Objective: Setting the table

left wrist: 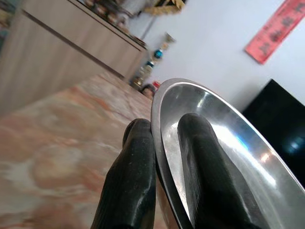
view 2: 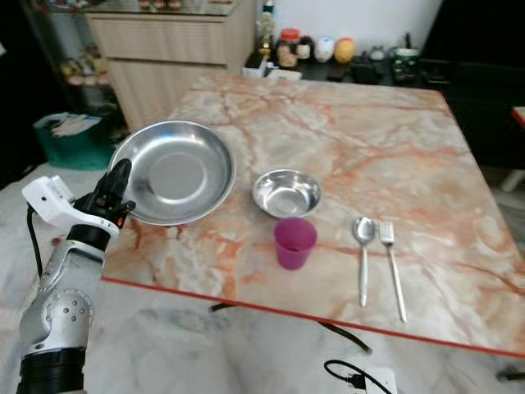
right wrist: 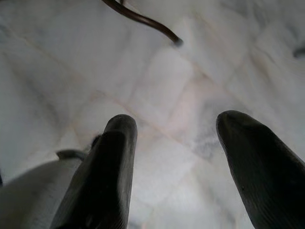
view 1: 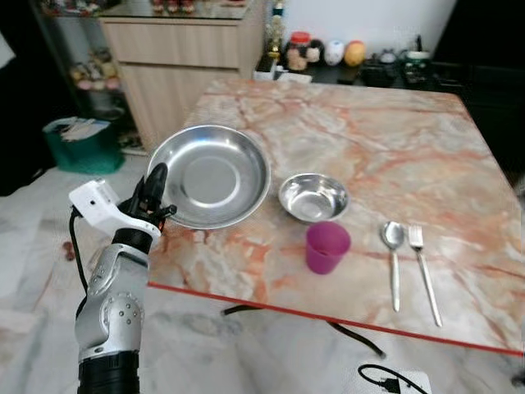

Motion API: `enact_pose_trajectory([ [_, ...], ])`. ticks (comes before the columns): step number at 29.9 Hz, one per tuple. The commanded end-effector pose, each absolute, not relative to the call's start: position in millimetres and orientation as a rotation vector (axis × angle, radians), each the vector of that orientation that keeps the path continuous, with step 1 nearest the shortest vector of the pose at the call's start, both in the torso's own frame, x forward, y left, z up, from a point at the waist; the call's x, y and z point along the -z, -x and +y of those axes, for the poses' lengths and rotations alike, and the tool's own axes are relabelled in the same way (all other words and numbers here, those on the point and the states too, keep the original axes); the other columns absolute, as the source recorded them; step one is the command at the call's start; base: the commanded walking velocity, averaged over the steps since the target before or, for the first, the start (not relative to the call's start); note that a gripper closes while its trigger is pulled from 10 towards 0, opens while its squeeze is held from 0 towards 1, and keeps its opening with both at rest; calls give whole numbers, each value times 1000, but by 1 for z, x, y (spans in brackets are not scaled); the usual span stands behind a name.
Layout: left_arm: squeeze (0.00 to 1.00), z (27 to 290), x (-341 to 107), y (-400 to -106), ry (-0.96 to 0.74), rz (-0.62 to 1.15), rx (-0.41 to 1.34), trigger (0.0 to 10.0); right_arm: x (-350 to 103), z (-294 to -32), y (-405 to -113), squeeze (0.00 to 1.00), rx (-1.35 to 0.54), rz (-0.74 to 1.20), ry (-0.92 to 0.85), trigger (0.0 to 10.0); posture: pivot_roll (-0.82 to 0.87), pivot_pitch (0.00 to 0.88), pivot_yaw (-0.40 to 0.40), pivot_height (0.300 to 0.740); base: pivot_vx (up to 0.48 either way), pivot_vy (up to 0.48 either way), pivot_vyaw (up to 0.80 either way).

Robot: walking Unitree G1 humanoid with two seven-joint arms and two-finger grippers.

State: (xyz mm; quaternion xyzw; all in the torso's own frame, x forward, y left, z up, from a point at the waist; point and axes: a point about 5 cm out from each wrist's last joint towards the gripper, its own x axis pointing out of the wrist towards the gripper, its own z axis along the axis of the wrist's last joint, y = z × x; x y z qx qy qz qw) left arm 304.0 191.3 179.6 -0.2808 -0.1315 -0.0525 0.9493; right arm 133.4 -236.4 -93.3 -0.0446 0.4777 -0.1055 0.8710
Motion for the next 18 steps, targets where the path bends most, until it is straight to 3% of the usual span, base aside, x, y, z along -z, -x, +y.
enact_pose_trajectory([
  [1, 0, 190, -192, -306, 551, -310, 117, 10000, 93, -238, -134, 0, 233, 994, 87, 10000, -19, 0, -9, 740, 0, 0, -700],
  [13, 0, 193, -204, -307, 534, -357, 97, 10000, 92, -238, -134, 0, 225, 988, 83, 10000, -16, 0, -10, 740, 0, 0, -653],
  [18, 0, 191, -209, -307, 515, -372, 106, 10000, 92, -238, -135, 0, 229, 975, 81, 10000, -13, 0, -10, 740, 0, 0, 0],
])
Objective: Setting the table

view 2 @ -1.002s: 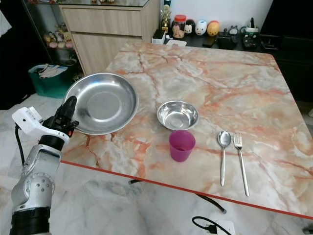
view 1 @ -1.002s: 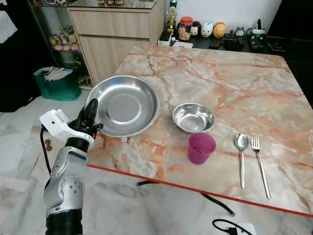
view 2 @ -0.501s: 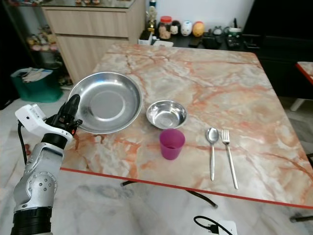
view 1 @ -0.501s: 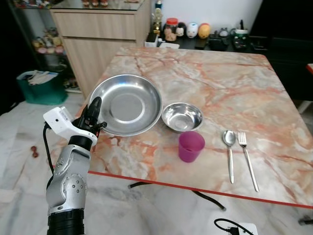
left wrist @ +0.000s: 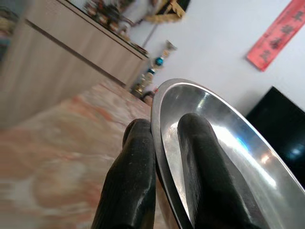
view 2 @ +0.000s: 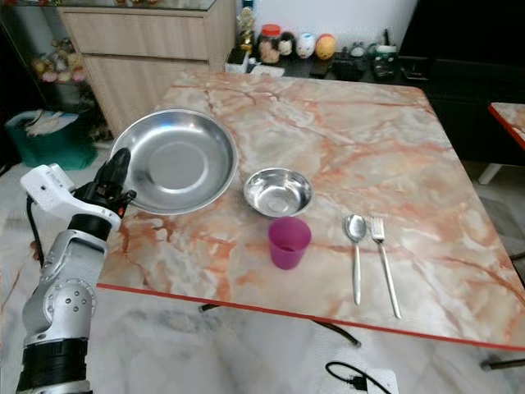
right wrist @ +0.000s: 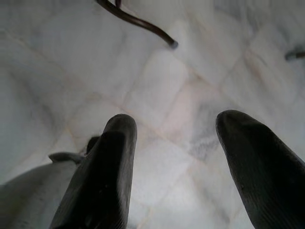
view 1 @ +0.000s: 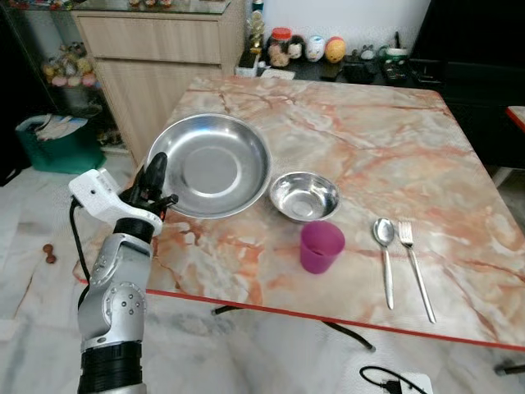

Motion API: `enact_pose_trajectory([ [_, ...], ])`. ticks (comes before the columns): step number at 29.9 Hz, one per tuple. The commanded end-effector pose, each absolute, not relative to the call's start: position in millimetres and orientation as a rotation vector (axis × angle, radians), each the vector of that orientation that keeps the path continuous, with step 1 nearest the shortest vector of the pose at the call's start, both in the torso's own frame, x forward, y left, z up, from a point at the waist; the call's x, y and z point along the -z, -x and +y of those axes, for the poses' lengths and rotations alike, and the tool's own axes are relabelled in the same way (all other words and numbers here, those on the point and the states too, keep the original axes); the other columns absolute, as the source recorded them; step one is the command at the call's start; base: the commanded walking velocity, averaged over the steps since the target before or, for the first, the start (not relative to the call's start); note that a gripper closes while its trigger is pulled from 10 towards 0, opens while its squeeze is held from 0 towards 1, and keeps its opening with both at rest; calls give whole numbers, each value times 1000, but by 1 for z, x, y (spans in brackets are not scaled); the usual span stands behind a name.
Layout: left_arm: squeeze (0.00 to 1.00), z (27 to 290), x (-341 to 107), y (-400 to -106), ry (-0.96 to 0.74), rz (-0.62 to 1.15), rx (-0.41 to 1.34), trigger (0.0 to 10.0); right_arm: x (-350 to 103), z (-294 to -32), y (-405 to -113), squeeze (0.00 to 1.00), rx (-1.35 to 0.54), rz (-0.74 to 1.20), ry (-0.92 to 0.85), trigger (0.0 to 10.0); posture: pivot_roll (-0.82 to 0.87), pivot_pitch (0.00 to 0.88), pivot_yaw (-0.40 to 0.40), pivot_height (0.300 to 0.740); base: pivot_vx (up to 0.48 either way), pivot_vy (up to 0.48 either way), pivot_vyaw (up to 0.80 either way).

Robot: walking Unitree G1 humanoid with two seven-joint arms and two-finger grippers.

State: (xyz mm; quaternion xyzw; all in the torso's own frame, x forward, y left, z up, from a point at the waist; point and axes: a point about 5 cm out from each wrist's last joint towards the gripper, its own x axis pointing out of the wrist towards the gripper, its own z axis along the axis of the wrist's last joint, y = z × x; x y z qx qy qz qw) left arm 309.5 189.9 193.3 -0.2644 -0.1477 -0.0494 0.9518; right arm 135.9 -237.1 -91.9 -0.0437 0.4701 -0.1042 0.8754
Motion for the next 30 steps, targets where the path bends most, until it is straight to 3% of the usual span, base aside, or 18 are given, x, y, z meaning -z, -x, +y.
enact_pose_trajectory([
  [1, 0, 191, -210, -307, 512, -374, 107, 10000, 92, -238, -135, 0, 228, 975, 82, 10000, -13, 0, -10, 740, 0, -266, 0],
  [7, 0, 187, -214, -308, 508, -387, 126, 10000, 93, -239, -134, 0, 230, 992, 90, 10000, -12, 0, -11, 740, 0, -277, 0],
  [18, 0, 183, -219, -310, 503, -399, 156, 10000, 93, -238, -132, 0, 228, 993, 81, 10000, -23, 0, -3, 740, 0, -303, -669],
  [30, 0, 181, -220, -311, 502, -399, 165, 10000, 94, -236, -131, 0, 223, 987, 86, 10000, -28, 0, 7, 740, 0, -303, 0],
])
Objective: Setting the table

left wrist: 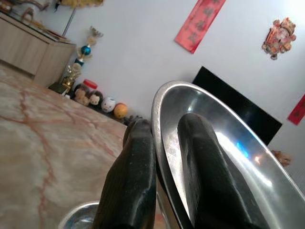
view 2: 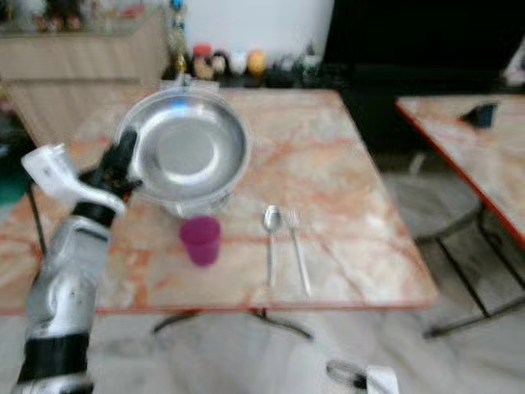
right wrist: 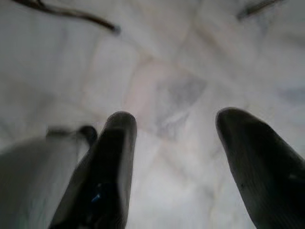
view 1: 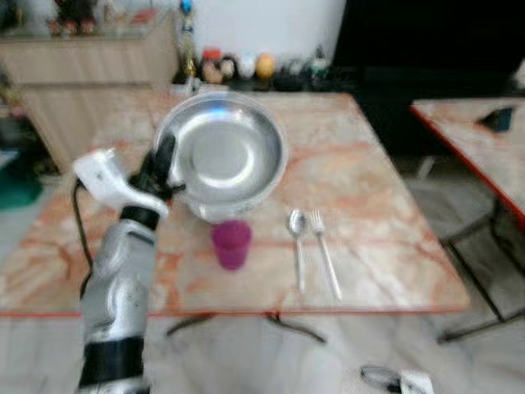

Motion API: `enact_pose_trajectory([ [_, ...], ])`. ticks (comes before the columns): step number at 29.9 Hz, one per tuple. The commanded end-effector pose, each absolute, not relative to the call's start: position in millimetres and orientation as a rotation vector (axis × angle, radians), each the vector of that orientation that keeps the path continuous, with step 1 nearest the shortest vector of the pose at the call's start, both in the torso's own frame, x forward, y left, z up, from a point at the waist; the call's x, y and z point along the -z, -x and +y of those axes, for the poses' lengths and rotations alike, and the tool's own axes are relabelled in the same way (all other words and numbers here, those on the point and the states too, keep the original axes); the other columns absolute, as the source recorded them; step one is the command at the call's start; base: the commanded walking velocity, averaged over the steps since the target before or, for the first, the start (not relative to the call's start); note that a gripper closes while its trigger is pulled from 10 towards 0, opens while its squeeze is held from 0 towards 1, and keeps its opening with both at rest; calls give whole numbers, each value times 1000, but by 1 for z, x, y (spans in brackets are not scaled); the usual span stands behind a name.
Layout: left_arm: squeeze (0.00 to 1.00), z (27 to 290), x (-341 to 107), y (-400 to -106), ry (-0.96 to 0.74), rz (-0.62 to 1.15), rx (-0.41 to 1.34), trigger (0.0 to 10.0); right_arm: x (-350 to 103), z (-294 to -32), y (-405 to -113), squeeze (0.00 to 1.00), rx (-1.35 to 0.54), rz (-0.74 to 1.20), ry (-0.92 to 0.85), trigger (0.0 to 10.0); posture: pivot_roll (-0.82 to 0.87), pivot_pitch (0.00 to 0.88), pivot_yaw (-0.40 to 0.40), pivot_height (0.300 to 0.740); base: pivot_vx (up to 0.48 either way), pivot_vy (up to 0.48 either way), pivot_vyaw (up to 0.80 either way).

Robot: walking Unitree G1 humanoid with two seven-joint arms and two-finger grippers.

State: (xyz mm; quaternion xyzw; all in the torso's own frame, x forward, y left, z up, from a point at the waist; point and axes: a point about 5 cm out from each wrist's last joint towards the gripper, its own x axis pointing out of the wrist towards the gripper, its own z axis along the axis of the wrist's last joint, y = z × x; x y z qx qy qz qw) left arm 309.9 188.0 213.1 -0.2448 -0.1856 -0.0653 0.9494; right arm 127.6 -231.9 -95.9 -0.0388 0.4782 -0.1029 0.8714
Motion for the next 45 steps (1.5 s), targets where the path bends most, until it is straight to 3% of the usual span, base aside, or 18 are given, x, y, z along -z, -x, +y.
enact_pose_trajectory([
  [1, 0, 179, -221, -311, 503, -398, 170, 10000, 94, -235, -130, 0, 221, 988, 85, 10000, -27, 0, 8, 740, 0, -300, 0],
  [45, 0, 174, -217, -314, 463, -363, 155, 10000, 93, -232, -135, 0, 233, 977, 68, 10000, -52, 0, 20, 740, 0, -387, 0],
])
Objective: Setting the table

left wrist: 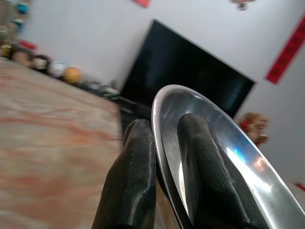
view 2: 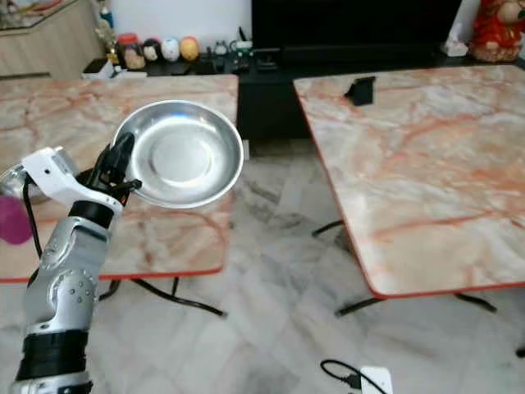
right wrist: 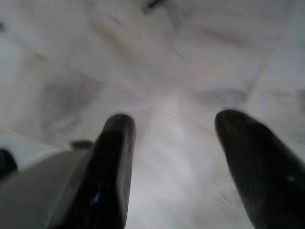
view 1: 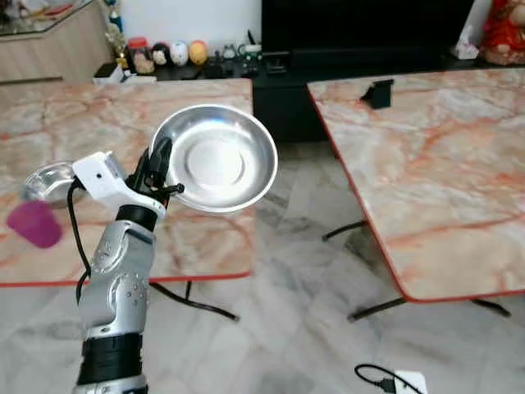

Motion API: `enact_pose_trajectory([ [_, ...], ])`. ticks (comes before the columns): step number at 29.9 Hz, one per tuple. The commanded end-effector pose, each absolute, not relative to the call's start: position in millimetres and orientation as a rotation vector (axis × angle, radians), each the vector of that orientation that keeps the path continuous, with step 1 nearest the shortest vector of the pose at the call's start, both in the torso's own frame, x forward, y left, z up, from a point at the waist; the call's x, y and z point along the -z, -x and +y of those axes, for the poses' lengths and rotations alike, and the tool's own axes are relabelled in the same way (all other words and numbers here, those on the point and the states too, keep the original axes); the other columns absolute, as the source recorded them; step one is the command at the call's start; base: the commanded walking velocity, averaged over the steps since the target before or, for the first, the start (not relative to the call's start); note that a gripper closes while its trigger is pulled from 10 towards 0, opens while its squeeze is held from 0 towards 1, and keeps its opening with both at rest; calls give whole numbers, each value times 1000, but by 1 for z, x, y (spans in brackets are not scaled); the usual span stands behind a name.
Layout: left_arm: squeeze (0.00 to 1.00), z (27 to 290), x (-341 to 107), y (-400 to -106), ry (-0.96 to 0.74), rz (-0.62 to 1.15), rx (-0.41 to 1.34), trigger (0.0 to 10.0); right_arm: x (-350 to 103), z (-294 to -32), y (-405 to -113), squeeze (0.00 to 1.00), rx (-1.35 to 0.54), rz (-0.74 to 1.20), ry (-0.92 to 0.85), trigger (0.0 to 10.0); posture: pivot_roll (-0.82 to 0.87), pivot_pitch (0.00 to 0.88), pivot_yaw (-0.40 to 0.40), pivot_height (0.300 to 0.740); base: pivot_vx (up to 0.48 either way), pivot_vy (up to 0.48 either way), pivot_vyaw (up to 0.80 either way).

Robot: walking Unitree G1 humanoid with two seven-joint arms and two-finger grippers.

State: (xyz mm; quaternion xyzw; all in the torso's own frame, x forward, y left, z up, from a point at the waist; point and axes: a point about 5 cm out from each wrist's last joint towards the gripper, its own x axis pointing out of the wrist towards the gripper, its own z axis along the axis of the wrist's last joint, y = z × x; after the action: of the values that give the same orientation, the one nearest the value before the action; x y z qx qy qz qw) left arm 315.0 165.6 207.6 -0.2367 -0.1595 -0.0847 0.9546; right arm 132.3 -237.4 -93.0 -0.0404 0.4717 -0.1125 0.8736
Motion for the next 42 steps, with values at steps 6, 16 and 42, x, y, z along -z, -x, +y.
enact_pose_trajectory([
  [6, 0, 174, -216, -314, 460, -361, 148, 10000, 93, -233, -135, 0, 232, 978, 71, 10000, -50, 0, 18, 740, 0, -405, 0],
  [16, 0, 174, -215, -314, 457, -356, 146, 10000, 93, -232, -137, 0, 214, 979, 91, 10000, -53, 0, 20, 740, 0, -404, 0],
  [42, 0, 175, -210, -315, 452, -338, 143, 10000, 93, -232, -136, 0, 222, 975, 72, 10000, -56, 0, 21, 740, 0, -405, 0],
])
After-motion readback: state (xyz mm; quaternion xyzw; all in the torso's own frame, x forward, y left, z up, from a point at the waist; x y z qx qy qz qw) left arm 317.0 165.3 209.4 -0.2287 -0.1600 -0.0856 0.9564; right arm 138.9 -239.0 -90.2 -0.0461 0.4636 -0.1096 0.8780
